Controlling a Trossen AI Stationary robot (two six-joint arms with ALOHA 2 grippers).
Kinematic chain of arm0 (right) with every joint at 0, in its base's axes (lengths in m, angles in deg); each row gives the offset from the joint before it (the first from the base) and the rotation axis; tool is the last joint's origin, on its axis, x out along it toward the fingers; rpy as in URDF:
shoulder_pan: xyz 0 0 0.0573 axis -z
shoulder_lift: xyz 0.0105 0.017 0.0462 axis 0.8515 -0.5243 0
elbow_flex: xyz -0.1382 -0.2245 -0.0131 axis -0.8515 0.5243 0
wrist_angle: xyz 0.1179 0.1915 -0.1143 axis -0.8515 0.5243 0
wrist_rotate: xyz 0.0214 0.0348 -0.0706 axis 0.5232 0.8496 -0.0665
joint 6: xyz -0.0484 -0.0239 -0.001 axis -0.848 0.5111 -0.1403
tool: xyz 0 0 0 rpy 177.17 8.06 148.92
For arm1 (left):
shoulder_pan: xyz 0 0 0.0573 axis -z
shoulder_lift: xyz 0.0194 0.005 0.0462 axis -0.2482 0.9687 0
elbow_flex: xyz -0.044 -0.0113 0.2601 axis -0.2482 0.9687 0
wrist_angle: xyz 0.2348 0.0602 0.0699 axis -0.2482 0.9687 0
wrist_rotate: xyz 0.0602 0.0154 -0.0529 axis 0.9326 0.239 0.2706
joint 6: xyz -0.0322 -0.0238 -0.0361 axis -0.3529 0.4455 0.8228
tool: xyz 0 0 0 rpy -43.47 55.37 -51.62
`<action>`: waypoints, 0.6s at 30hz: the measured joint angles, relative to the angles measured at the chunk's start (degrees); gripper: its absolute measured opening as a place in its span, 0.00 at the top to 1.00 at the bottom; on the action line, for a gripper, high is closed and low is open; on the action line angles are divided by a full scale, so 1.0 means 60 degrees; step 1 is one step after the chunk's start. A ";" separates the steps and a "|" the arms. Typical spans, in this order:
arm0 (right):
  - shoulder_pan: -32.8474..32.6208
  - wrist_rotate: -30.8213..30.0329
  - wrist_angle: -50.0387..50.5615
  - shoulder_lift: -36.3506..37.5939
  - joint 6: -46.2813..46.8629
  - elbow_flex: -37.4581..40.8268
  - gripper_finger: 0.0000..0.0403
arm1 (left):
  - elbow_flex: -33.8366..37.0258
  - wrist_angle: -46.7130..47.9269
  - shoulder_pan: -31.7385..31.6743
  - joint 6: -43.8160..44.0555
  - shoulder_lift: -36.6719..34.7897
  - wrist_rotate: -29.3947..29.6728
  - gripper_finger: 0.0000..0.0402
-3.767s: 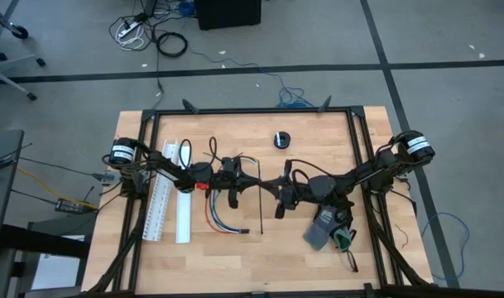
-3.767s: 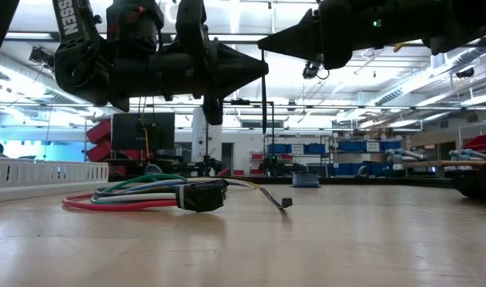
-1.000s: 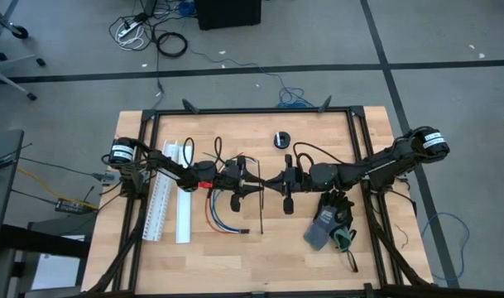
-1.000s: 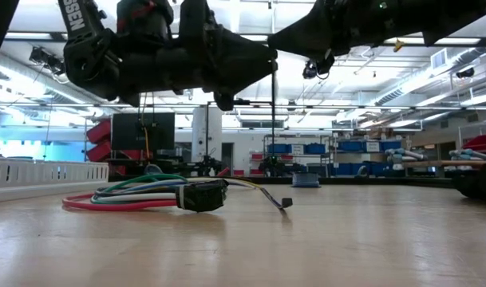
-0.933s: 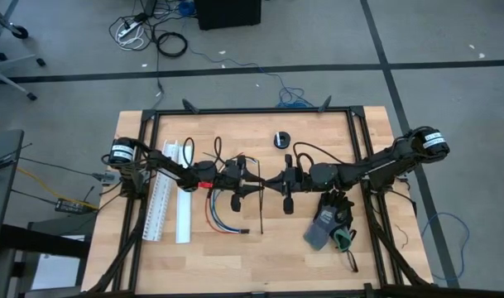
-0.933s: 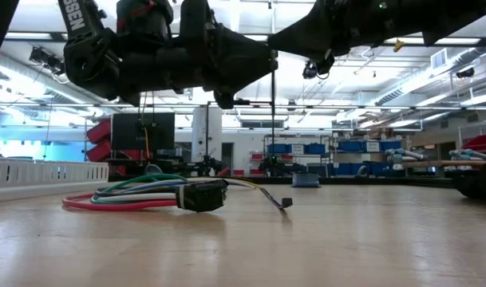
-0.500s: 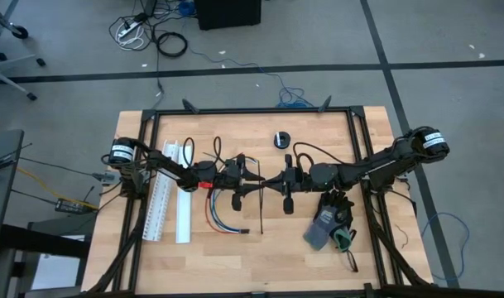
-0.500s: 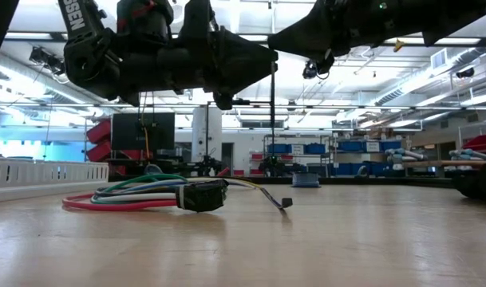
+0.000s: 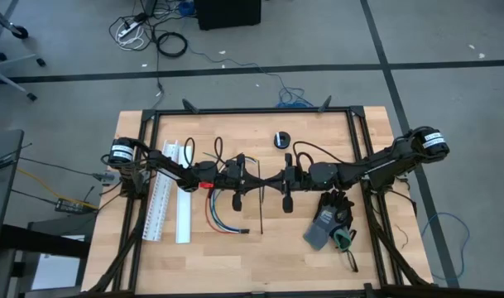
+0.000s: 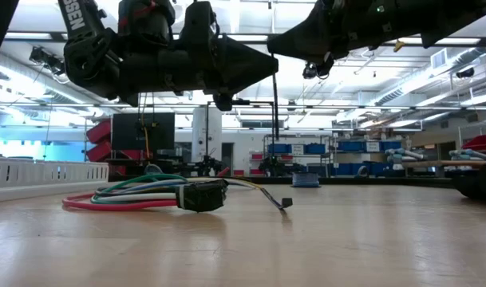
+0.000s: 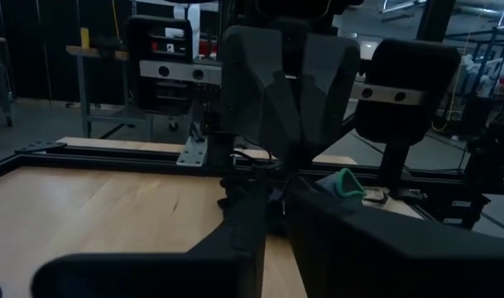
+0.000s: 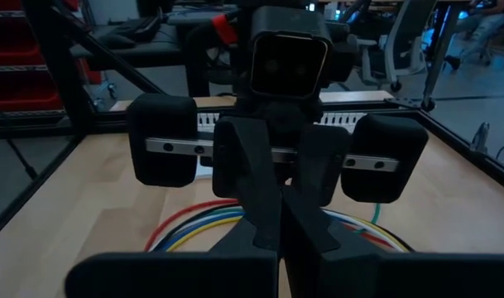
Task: Ziptie cables
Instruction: Wrap the cables together using a ziptie
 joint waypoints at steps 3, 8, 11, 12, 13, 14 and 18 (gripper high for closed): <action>0.0010 0.0000 0.0000 -0.0004 0.0003 0.0000 1.00 | 0.0000 0.0008 0.0000 0.0000 -0.0003 -0.0004 0.93; 0.0011 0.0003 -0.0048 -0.0004 -0.0011 0.0000 1.00 | 0.0000 0.0024 0.0000 0.0011 -0.0004 -0.0004 0.93; 0.0011 0.0004 -0.0238 -0.0015 -0.0193 0.0004 1.00 | -0.0005 0.0029 0.0000 0.0015 -0.0007 -0.0004 0.93; 0.0011 0.0004 -0.0319 -0.0015 -0.0239 0.0007 1.00 | -0.0012 0.0026 0.0000 0.0015 -0.0008 -0.0004 0.93; 0.0011 0.0007 -0.0381 -0.0015 -0.0243 0.0007 1.00 | -0.0018 0.0023 0.0000 0.0019 -0.0011 -0.0004 0.93; 0.0011 0.0007 -0.0419 -0.0015 -0.0259 0.0007 1.00 | -0.0015 0.0034 0.0000 0.0019 -0.0011 -0.0004 0.93; 0.0011 0.0009 -0.0503 -0.0015 -0.0291 0.0007 1.00 | -0.0015 0.0077 0.0000 0.0022 -0.0011 -0.0004 0.93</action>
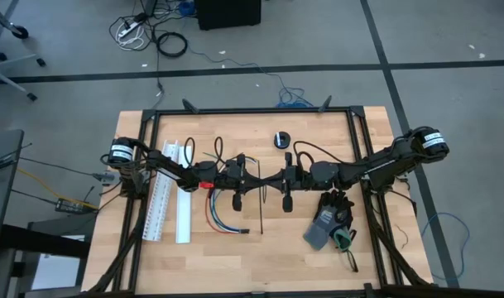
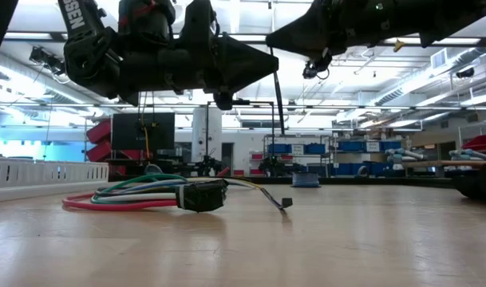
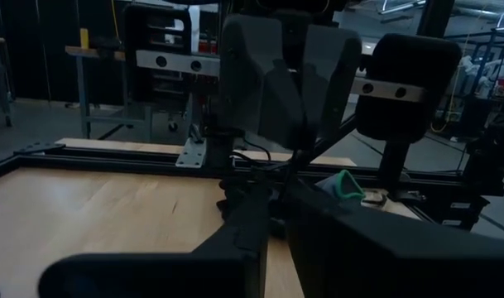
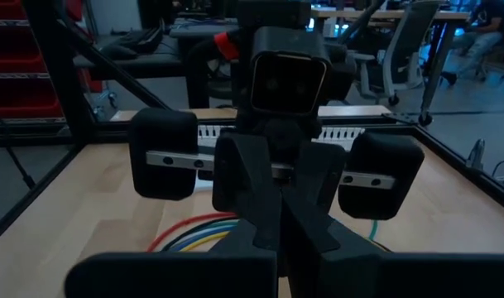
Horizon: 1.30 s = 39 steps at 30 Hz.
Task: Ziptie cables
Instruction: Wrap the cables together using a ziptie
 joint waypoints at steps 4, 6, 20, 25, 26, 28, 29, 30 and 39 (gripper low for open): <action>0.0000 -0.0002 -0.0115 0.0000 -0.0004 0.0000 1.00 | 0.0006 0.0038 0.0000 0.0004 0.0000 0.0000 0.93; 0.0000 0.0002 -0.0197 0.0000 -0.0025 0.0000 1.00 | 0.0007 0.0061 0.0000 0.0004 0.0000 0.0000 0.93; 0.0087 -0.0133 -0.0291 0.0002 -0.0186 0.0000 1.00 | 0.0022 0.0454 0.0000 0.0218 0.0007 0.0004 0.93; 0.0084 -0.0136 -0.0302 0.0018 -0.0182 -0.0004 1.00 | 0.0033 0.0328 0.0000 0.0219 0.0015 0.0005 0.93; 0.0084 -0.0136 -0.0295 0.0018 -0.0182 -0.0004 1.00 | 0.0033 0.0328 0.0000 0.0219 0.0015 0.0004 0.93; 0.0084 -0.0133 -0.0282 0.0018 -0.0182 -0.0007 1.00 | 0.0033 0.0334 0.0000 0.0219 0.0015 0.0004 0.93; 0.0084 -0.0139 -0.0269 0.0018 -0.0182 -0.0007 1.00 | 0.0033 0.0333 0.0000 0.0219 0.0015 0.0004 0.93; 0.0084 -0.0140 -0.0255 0.0019 -0.0182 -0.0009 1.00 | 0.0033 0.0331 0.0000 0.0219 0.0015 0.0004 0.93; 0.0084 -0.0144 -0.0164 0.0029 -0.0175 -0.0015 1.00 | 0.0033 0.0328 0.0000 0.0219 0.0022 0.0004 0.93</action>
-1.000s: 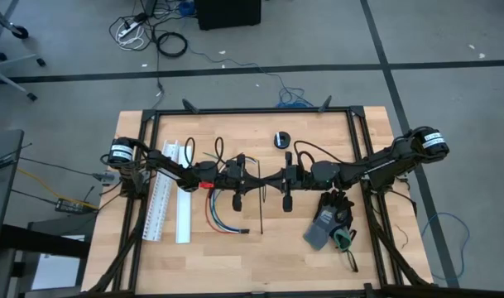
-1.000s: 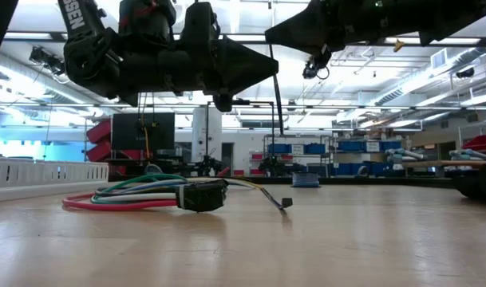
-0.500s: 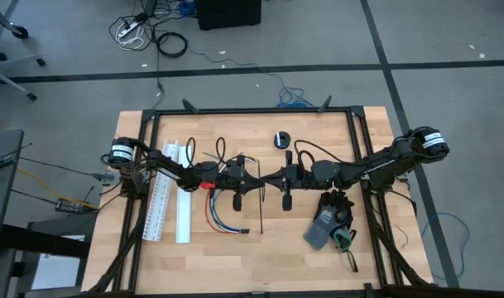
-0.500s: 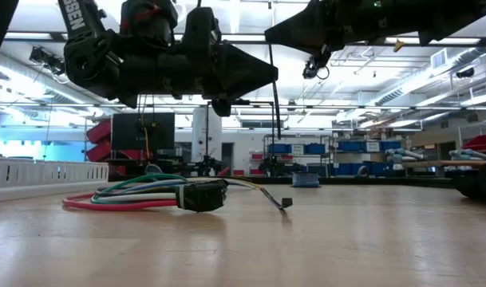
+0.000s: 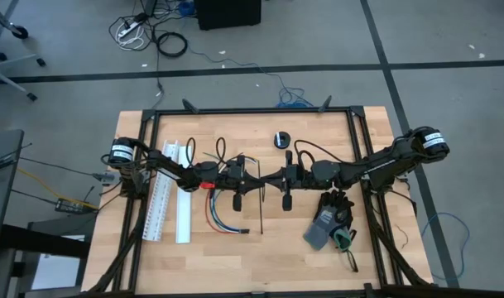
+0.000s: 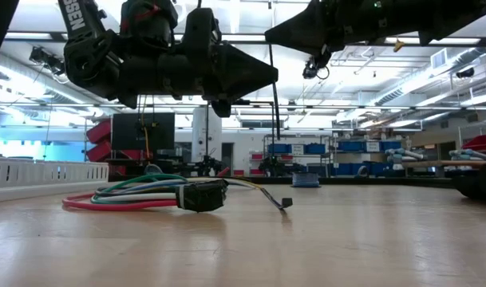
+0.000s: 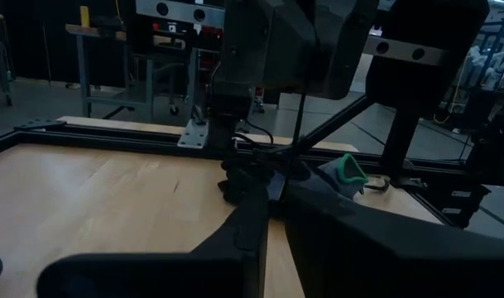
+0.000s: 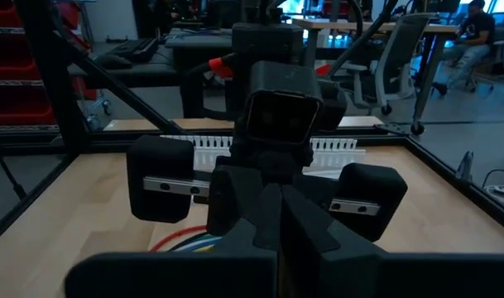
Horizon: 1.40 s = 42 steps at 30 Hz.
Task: Ziptie cables
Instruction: Wrap the cables together using a ziptie
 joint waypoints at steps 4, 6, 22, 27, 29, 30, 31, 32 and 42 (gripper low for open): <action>0.0000 -0.0004 0.0014 0.0000 0.0043 0.0000 1.00 | 0.0000 -0.0004 0.0000 0.0004 0.0000 0.0000 0.92; 0.0000 -0.0004 0.0024 0.0000 0.0046 -0.0001 1.00 | 0.0000 -0.0006 0.0000 0.0002 0.0000 0.0000 0.92; 0.0290 -0.0015 0.1027 0.0011 0.0499 -0.0012 1.00 | 0.0007 0.0288 -0.0019 0.0260 0.0004 0.0274 0.79; 0.0606 -0.0143 0.1825 0.0011 0.0811 -0.0011 1.00 | 0.0007 0.0295 -0.0170 0.0291 0.0004 0.0357 0.70; 0.0732 -0.0329 0.2160 0.0011 0.0827 -0.0011 1.00 | 0.0007 0.0295 -0.0222 0.0291 0.0002 0.0341 0.69; 0.0812 -0.0395 0.2333 0.0011 0.0842 -0.0011 1.00 | 0.0007 0.0304 -0.0249 0.0291 0.0000 0.0302 0.68; 0.0919 -0.0447 0.2527 0.0011 0.0910 -0.0007 1.00 | 0.0007 0.0350 -0.0273 0.0291 0.0000 0.0236 0.68; 0.1031 -0.0493 0.2719 0.0007 0.0988 -0.0005 1.00 | 0.0007 0.0403 -0.0302 0.0291 0.0000 0.0195 0.68; 0.3040 -0.0482 0.4638 0.0166 0.1257 -0.0001 1.00 | 0.0224 0.2020 -0.0546 0.0317 -0.1024 -0.0229 0.69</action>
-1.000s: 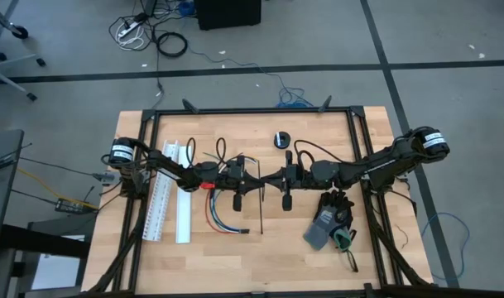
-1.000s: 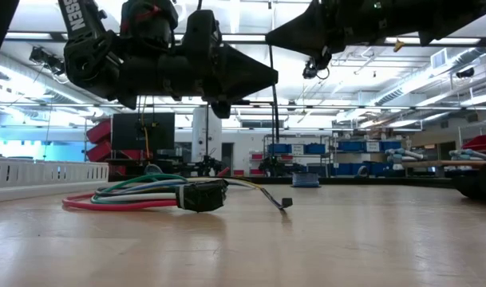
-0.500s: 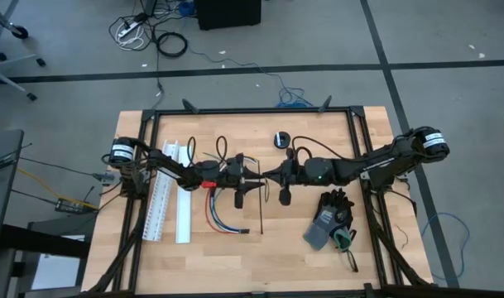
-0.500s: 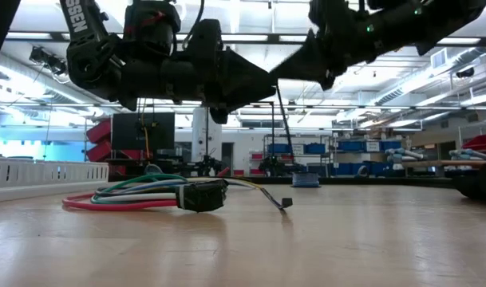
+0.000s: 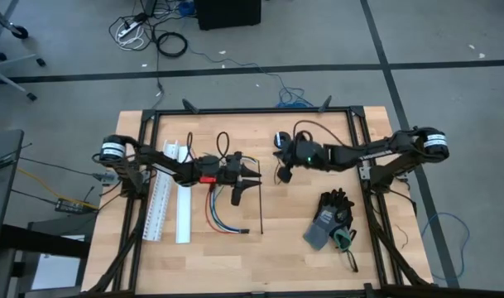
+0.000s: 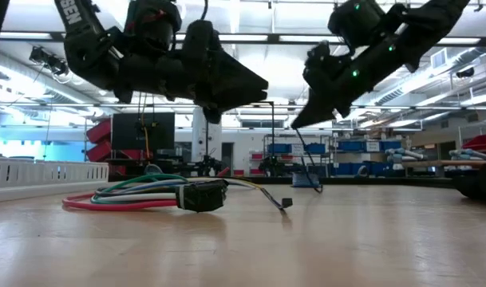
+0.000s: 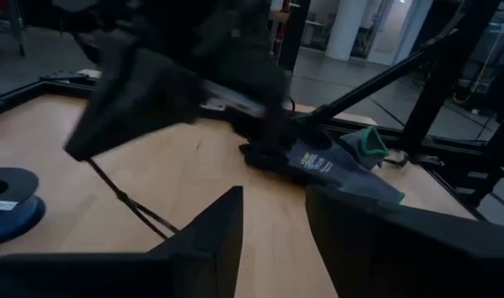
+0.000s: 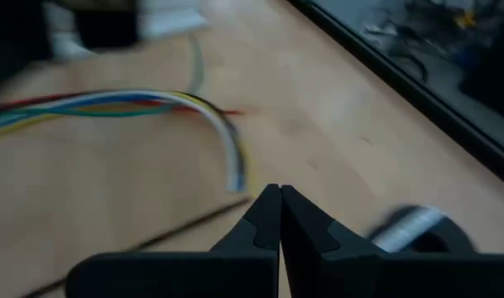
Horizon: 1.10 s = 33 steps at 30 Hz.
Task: Ziptie cables
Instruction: Wrap the cables together using a ziptie
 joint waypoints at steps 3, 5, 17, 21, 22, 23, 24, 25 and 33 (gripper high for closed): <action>0.0923 0.0363 0.0788 0.0250 0.0127 -0.0032 1.00 | 0.0102 -0.0027 -0.0018 -0.0047 -0.0218 0.0004 0.69; 0.1560 0.0449 0.1412 0.0316 0.0243 -0.0137 1.00 | 0.0108 -0.0006 -0.0025 -0.0080 -0.0237 0.0006 0.69; 0.3344 0.1910 0.1635 0.0128 -0.0248 -0.0309 1.00 | 0.0108 0.0001 -0.0078 -0.0284 -0.0237 0.0158 0.69; 0.3367 0.2094 0.1198 -0.0157 -0.0450 -0.0317 1.00 | 0.0101 -0.0011 -0.0098 -0.0284 -0.0237 0.0189 0.69; 0.3367 0.2095 0.1103 -0.0265 -0.0498 -0.0309 1.00 | 0.0101 -0.0022 -0.0098 -0.0284 -0.0237 0.0189 0.69; 0.3373 0.2099 0.0881 -0.0385 -0.0531 -0.0309 1.00 | 0.0097 -0.0022 -0.0098 -0.0284 -0.0237 0.0191 0.69; 0.3373 0.2103 0.0722 -0.0503 -0.0556 -0.0309 1.00 | 0.0097 -0.0004 -0.0098 -0.0284 -0.0237 0.0189 0.69; 0.3375 0.2109 0.0493 -0.0634 -0.0588 -0.0309 1.00 | 0.0097 0.0001 -0.0098 -0.0284 -0.0237 0.0189 0.69; 0.3393 0.1714 -0.0326 -0.1472 -0.0801 -0.0353 1.00 | 0.0097 0.0038 -0.0098 -0.0296 -0.0237 0.0189 0.69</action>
